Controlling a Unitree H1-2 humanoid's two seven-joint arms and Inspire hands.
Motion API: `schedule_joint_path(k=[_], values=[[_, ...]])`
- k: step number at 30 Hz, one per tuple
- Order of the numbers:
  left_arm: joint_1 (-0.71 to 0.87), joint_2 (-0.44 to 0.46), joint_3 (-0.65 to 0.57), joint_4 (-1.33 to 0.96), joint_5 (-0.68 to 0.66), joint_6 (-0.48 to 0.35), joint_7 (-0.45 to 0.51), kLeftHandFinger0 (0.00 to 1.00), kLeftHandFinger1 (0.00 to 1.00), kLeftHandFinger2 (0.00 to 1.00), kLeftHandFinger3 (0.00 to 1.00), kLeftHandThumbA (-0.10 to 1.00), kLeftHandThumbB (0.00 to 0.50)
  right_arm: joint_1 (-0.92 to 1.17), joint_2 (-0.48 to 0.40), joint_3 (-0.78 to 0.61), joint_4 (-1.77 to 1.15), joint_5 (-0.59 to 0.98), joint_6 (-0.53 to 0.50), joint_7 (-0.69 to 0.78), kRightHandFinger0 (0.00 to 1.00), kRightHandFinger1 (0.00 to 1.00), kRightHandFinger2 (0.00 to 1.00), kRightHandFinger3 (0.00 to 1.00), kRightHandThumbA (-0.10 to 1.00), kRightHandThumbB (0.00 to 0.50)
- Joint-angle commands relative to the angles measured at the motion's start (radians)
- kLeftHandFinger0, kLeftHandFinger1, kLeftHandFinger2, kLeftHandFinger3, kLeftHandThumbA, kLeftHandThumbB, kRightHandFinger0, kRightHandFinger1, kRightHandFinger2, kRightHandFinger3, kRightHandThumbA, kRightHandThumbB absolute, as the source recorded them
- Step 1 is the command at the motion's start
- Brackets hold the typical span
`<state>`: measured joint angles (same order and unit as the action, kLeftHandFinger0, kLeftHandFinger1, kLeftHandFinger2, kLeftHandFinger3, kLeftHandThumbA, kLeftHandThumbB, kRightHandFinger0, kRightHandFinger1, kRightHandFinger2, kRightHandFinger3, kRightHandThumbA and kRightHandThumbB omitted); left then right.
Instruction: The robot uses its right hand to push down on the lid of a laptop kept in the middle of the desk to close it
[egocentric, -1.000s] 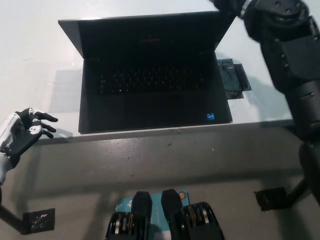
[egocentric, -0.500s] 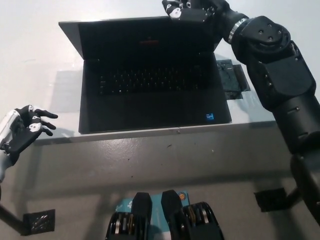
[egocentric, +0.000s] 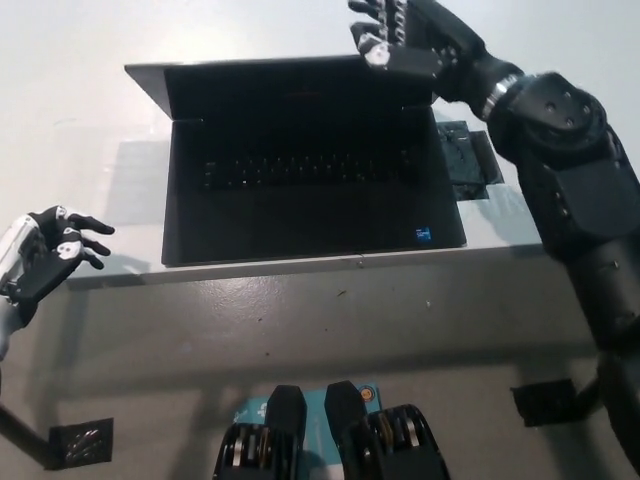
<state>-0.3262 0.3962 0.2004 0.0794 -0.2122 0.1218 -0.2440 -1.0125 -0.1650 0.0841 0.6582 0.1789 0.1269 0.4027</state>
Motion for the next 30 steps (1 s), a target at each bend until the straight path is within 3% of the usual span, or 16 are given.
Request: schedule_joint_path(k=[1,5,8,11,14,15,16,18,20,21,23,28,30], values=[[-0.038,0.040,0.015,-0.030,0.005,-0.001,0.010,0.40,0.41,0.49,0.54,-0.10,0.113,0.124,-0.039,-0.025,-0.073,0.025,0.106,0.026,1.00,0.99,0.90,1.00,0.40,0.351],[-0.048,0.045,0.018,-0.015,0.002,-0.013,0.005,0.40,0.41,0.49,0.55,-0.10,0.114,0.186,-0.025,-0.048,-0.152,0.045,0.114,0.010,1.00,1.00,0.89,1.00,0.41,0.341],[-0.050,0.045,0.018,-0.011,0.001,-0.021,0.001,0.39,0.41,0.48,0.54,-0.10,0.112,0.232,-0.005,-0.078,-0.190,0.096,0.122,0.013,1.00,1.00,0.90,1.00,0.36,0.305],[-0.050,0.044,0.018,-0.009,0.003,-0.025,0.004,0.39,0.41,0.49,0.54,-0.10,0.119,0.275,0.010,-0.090,-0.218,0.105,0.131,0.001,1.00,1.00,0.89,1.00,0.39,0.281],[-0.066,0.041,0.021,-0.005,-0.005,-0.021,0.004,0.38,0.40,0.48,0.53,-0.10,0.123,0.297,0.029,-0.110,-0.204,0.129,0.109,0.001,1.00,1.00,0.93,1.00,0.37,0.269],[-0.066,0.040,0.022,-0.005,-0.006,-0.024,0.002,0.37,0.40,0.47,0.52,-0.10,0.124,0.301,0.028,-0.101,-0.179,0.120,0.075,0.017,1.00,1.00,1.00,1.00,0.41,0.266],[-0.074,0.040,0.022,-0.003,-0.010,-0.019,0.001,0.37,0.40,0.47,0.52,-0.10,0.126,0.308,0.029,-0.099,-0.174,0.117,0.066,0.019,1.00,1.00,1.00,1.00,0.42,0.249],[-0.080,0.045,0.019,-0.001,0.000,-0.019,0.001,0.37,0.39,0.47,0.51,-0.10,0.129,0.333,0.042,-0.092,-0.175,0.105,0.067,0.000,1.00,1.00,1.00,1.00,0.44,0.278],[-0.083,0.049,0.017,0.012,0.005,-0.041,-0.006,0.38,0.40,0.47,0.54,-0.10,0.123,0.345,0.052,-0.094,-0.165,0.108,0.057,-0.003,1.00,1.00,0.97,1.00,0.41,0.250],[-0.087,0.053,0.015,0.012,0.007,-0.040,-0.008,0.38,0.40,0.47,0.54,-0.10,0.123,0.351,0.060,-0.101,-0.167,0.113,0.065,-0.013,1.00,1.00,0.95,1.00,0.39,0.263],[-0.085,0.054,0.015,-0.006,0.012,-0.009,0.004,0.40,0.42,0.48,0.55,-0.10,0.125,0.362,0.068,-0.099,-0.157,0.104,0.056,-0.021,1.00,0.98,0.92,1.00,0.38,0.247],[-0.085,0.056,0.013,-0.013,0.012,0.000,0.004,0.38,0.41,0.49,0.54,-0.10,0.121,0.371,0.078,-0.103,-0.121,0.108,0.032,-0.013,1.00,1.00,0.93,1.00,0.39,0.235],[-0.091,0.059,0.013,0.019,0.010,-0.046,-0.009,0.39,0.41,0.47,0.55,-0.10,0.125,0.384,0.090,-0.113,-0.115,0.127,0.045,-0.009,1.00,1.00,0.95,1.00,0.36,0.227]])
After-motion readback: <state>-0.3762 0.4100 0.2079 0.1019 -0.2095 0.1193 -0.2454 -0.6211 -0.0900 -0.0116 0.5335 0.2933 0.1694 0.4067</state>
